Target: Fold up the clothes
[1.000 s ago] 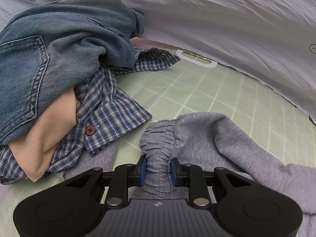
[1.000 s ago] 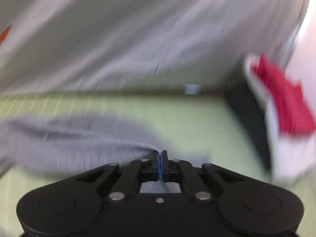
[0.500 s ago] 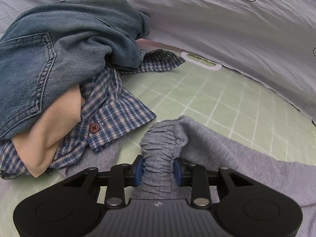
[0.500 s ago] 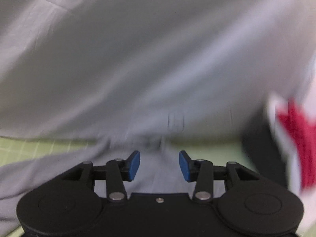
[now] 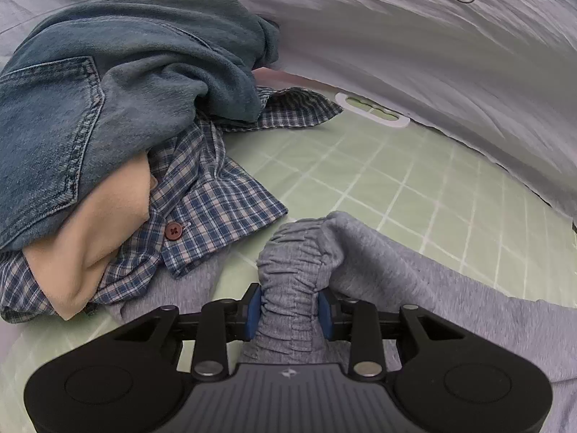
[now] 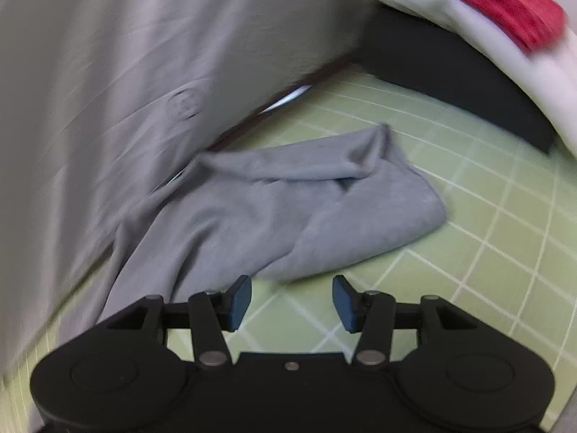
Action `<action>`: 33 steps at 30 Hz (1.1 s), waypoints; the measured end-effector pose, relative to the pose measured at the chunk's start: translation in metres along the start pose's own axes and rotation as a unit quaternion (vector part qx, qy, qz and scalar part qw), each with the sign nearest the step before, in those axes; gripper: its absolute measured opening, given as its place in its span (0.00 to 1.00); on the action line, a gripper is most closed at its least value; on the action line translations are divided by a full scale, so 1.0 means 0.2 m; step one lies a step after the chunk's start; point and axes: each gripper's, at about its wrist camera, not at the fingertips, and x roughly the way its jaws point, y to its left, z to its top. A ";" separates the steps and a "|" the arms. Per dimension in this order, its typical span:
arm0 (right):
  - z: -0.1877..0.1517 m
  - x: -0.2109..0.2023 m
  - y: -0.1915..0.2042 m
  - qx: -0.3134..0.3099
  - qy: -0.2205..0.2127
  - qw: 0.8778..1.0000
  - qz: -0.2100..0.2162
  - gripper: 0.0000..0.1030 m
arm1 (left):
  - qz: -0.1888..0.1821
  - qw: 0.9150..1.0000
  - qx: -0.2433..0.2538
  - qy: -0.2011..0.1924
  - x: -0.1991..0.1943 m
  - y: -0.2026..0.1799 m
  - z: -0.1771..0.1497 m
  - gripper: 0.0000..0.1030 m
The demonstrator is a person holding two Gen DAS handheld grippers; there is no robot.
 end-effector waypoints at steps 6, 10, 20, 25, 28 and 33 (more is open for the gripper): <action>0.09 0.10 -0.04 0.031 -0.016 0.999 -0.026 0.05 | -0.002 1.000 -0.002 0.002 0.00 0.01 0.00 0.35; 0.23 0.03 -0.10 0.011 -0.060 0.997 -0.053 0.03 | -0.005 1.000 -0.001 0.004 0.00 0.02 0.01 0.35; 0.57 -0.24 -0.18 -0.118 -0.140 0.978 -0.101 0.04 | -0.001 1.000 -0.002 0.003 0.01 0.02 0.03 0.40; 0.41 -0.11 -0.23 -0.160 -0.059 0.970 -0.174 0.38 | -0.002 1.000 0.001 0.014 0.01 0.03 0.05 0.41; 0.34 -0.15 -0.22 -0.155 -0.076 0.971 -0.166 0.48 | 0.000 1.000 0.007 0.017 0.02 0.03 0.06 0.42; 0.31 -0.12 -0.12 -0.122 -0.049 0.990 -0.053 0.48 | 0.003 1.000 0.010 0.018 0.02 0.02 0.06 0.44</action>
